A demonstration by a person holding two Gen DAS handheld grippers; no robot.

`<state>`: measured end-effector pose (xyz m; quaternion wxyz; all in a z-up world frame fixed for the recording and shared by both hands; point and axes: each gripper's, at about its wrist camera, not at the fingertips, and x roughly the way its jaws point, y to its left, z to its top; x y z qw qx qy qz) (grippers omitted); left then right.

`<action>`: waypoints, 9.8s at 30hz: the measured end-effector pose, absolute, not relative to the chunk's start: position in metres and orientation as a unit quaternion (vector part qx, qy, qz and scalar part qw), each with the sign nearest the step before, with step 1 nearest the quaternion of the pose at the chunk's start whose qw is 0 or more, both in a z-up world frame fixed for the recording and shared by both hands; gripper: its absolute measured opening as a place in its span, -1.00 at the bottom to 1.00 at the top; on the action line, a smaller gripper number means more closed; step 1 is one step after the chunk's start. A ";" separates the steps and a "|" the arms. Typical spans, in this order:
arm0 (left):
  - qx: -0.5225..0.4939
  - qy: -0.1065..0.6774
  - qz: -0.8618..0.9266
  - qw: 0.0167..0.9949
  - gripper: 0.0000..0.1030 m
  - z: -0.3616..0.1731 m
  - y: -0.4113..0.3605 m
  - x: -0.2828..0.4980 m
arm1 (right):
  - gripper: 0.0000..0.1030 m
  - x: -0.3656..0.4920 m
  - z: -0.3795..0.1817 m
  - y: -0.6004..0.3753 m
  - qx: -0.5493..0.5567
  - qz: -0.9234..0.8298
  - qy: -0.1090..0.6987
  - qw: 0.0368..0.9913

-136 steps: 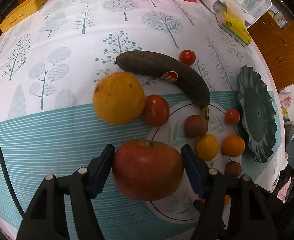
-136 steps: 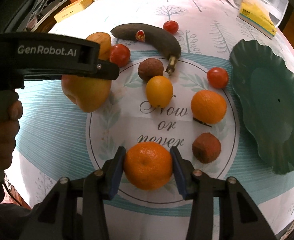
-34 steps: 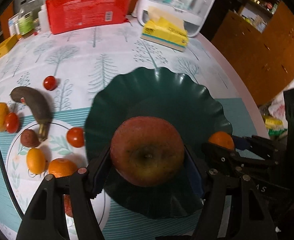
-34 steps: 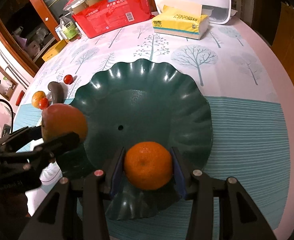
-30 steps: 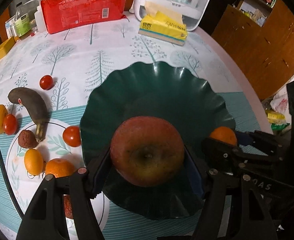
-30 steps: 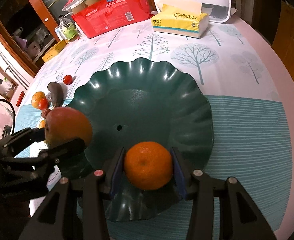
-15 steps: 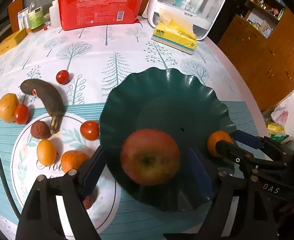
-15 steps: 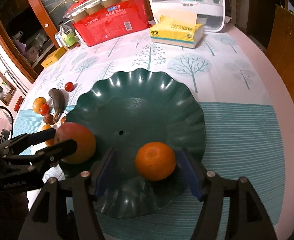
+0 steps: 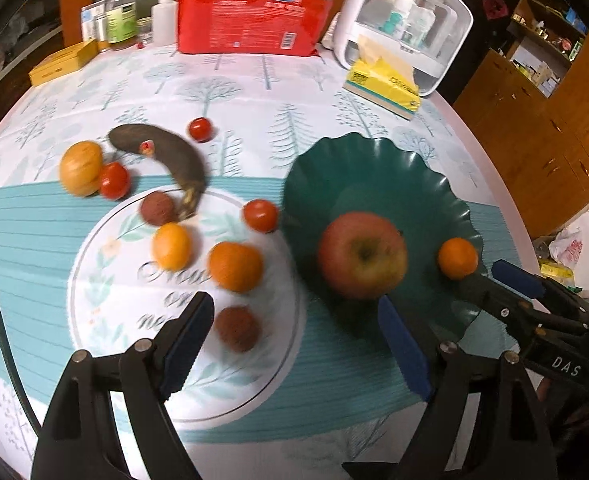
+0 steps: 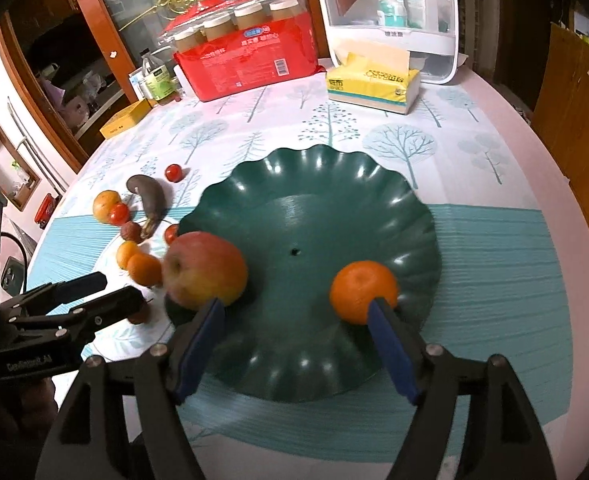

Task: Organize fruits
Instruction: 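Carry the mandarin and apple onto the green plate and open both grippers, then withdraw both grippers from the green plate toward the fruit plate, then grasp the brown round fruit with the right gripper while the left grasps the yellow orange, then carry the brown fruit and yellow orange onto the green plate and release both, then withdraw both grippers from the green plate, then close the left gripper on a red tomato while the right approaches a mandarin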

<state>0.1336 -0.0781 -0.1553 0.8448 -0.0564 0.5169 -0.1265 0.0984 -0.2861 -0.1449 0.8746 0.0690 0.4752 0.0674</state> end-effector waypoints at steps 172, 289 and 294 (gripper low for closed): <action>-0.035 0.496 -0.207 0.842 -0.05 -0.122 -0.149 0.218 | -0.38 0.096 -0.161 -0.287 0.030 0.106 0.489 0.866; -0.012 0.557 -0.138 0.819 0.57 -0.172 0.095 0.265 | 0.14 0.124 -0.192 -0.120 0.240 -0.017 0.512 0.825; -0.012 0.562 -0.138 0.815 0.53 -0.183 0.082 0.277 | 0.09 0.133 -0.197 -0.120 0.230 -0.008 0.519 0.823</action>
